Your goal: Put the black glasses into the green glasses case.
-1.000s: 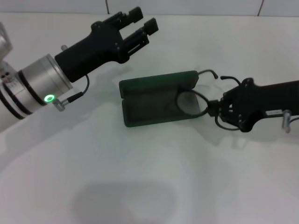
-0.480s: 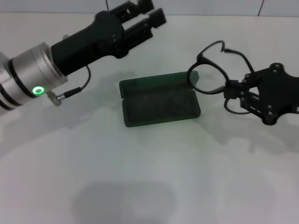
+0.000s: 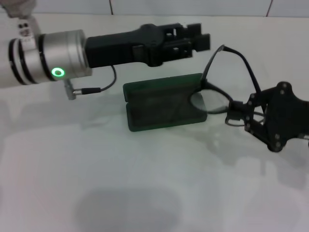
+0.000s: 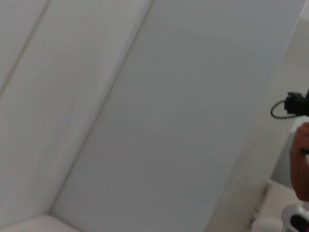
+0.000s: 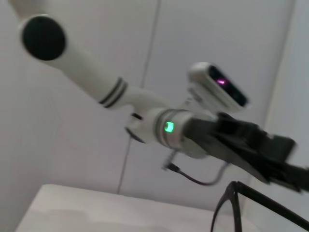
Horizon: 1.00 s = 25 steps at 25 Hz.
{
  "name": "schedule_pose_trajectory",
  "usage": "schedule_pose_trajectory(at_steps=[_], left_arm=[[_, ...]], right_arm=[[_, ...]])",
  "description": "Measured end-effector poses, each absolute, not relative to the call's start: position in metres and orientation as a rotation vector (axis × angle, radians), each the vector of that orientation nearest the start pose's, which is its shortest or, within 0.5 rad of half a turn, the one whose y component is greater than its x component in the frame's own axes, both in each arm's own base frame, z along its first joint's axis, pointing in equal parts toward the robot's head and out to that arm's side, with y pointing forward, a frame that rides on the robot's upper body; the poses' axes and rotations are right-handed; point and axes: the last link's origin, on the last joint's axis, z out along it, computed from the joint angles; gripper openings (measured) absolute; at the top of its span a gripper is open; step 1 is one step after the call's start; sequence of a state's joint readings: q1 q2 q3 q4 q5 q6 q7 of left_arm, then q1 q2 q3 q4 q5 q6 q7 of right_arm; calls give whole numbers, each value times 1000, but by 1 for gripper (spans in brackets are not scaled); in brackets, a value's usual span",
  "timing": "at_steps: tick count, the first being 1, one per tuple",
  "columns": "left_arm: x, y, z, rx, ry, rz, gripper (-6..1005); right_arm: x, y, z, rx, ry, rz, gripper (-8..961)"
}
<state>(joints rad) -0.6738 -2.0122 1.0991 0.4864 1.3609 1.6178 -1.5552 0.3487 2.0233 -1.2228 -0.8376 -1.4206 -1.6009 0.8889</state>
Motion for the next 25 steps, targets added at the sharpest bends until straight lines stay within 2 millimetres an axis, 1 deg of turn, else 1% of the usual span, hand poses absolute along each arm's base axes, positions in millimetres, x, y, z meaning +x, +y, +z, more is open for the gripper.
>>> schedule_pose_trajectory(at_steps=[4,12,19,22,25], left_arm=[[-162,354,-10,-2856,-751,-1241,548],[-160,350,-23,-2963,-835,-1108,546],[-156,342,-37,-3074,-835,-989,547],[-153,342,-37,-3088,-826,-990,547],[-153,346,-31,-3034,-837,-1056,547]], right_arm=[[219,294,5,-2673,-337,922,75],[223,284,2,-2674,-410,950,80],[225,281,1,-2680,-405,964,85],[225,279,0,-2683,-401,971,86],[227,276,-2,-2689,-405,973,88]])
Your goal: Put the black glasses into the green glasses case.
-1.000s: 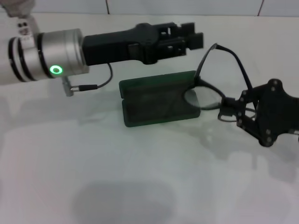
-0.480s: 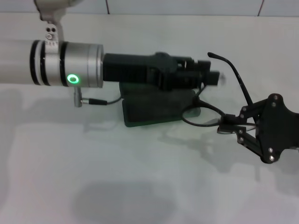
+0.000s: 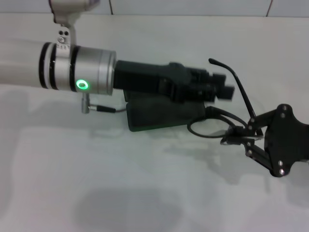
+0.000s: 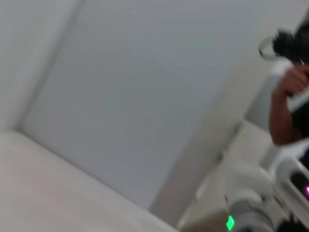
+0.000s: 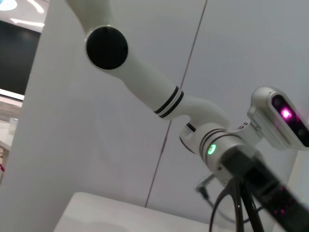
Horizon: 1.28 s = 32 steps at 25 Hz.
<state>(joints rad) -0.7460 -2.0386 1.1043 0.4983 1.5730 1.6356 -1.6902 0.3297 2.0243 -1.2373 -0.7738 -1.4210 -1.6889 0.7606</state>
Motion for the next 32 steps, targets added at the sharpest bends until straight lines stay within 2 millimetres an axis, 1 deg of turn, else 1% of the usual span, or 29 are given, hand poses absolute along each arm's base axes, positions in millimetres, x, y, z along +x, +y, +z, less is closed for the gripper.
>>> schedule_pose_trajectory(at_steps=[2,4,6,8,12,15,18,20,22,24,26,30,31,32], left_arm=[[-157,349,-25,-2989,-848,-1094,547],[-164,351,-18,-2928,-868,-1127,547],[-172,351,-15,-2906,-876,-1106,547],[-176,351,-16,-2908,-876,-1072,547],[-185,351,-21,-2925,-869,-965,547],[-185,354,-28,-2918,-853,-922,548],[-175,359,-41,-2889,-825,-922,548],[-167,362,-48,-2874,-781,-941,548],[-161,364,-50,-2864,-744,-978,548],[-155,365,-49,-2851,-714,-1037,548],[-151,364,-46,-2843,-678,-1094,547],[-153,352,-35,-2833,-537,-1212,546],[-153,352,-35,-2833,-537,-1212,547],[-154,347,-33,-2834,-469,-1246,547]], right_arm=[[227,273,-2,-2691,-428,985,90],[225,270,0,-2684,-457,1013,91],[223,266,3,-2661,-496,1054,92],[220,262,7,-2610,-547,1102,93],[217,256,18,-2444,-639,1207,96],[213,250,22,-2363,-703,1305,98],[205,249,13,-2402,-723,1390,100],[198,252,-1,-2472,-700,1432,101],[191,256,-17,-2557,-663,1462,102],[187,262,-28,-2622,-611,1467,104],[188,266,-34,-2648,-556,1444,105],[196,272,-38,-2637,-440,1370,107],[198,273,-38,-2630,-423,1357,108],[199,274,-38,-2621,-409,1347,109]])
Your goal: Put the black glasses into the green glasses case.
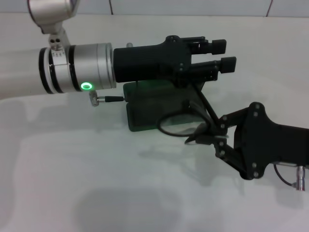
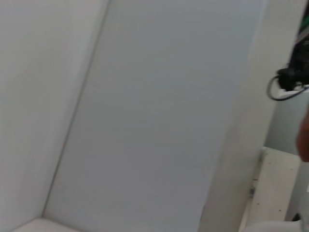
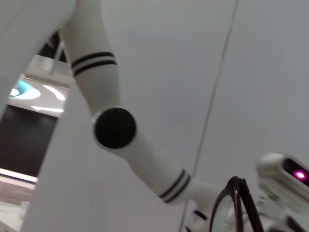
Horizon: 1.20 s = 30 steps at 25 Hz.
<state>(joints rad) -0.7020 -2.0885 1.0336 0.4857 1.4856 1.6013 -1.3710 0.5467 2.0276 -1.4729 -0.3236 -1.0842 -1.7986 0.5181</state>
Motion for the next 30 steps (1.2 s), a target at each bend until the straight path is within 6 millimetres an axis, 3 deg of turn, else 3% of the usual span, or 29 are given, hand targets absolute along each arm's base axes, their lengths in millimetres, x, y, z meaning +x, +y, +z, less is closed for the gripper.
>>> schedule_pose_trajectory(at_steps=[22,25,30], left_arm=[[-149,342,-39,-2906,-413,-1213,548],[-155,349,-37,-2826,-418,-1207,548],[-190,380,-22,-2483,-589,-1127,547]], right_arm=[[205,282,-39,-2597,-364,1271,123],[213,290,-45,-2609,-336,1154,125],[220,307,-52,-2585,-352,949,128]])
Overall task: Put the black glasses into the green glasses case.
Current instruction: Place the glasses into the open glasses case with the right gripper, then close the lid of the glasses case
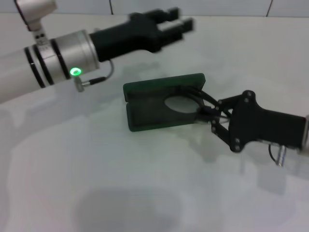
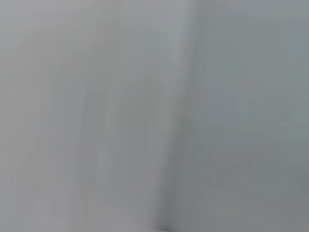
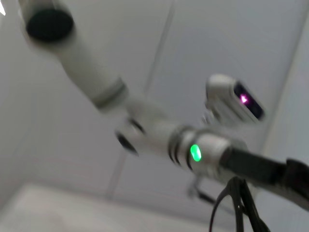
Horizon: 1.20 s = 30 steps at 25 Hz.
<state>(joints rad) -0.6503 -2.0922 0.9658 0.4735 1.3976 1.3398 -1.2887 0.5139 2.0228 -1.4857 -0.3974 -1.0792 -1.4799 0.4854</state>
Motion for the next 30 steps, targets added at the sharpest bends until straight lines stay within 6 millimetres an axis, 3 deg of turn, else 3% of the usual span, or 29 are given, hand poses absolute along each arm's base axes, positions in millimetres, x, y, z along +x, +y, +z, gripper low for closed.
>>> schedule_pose_trajectory(at_steps=[6,15,24,30], left_arm=[[-211,386,-10,-2335,-649,-1099,547],[-211,387,-11,-2328,-653,-1095,546],[-213,390,-12,-2315,-662,-1076,547],[-212,391,-12,-2312,-662,-1072,548]], right_arm=[[210,332,-71,-2574,-460,600,132],[191,341,-106,-2564,-532,296,137],[178,337,-113,-2536,-569,273,143],[178,332,-115,-2548,-581,283,257]])
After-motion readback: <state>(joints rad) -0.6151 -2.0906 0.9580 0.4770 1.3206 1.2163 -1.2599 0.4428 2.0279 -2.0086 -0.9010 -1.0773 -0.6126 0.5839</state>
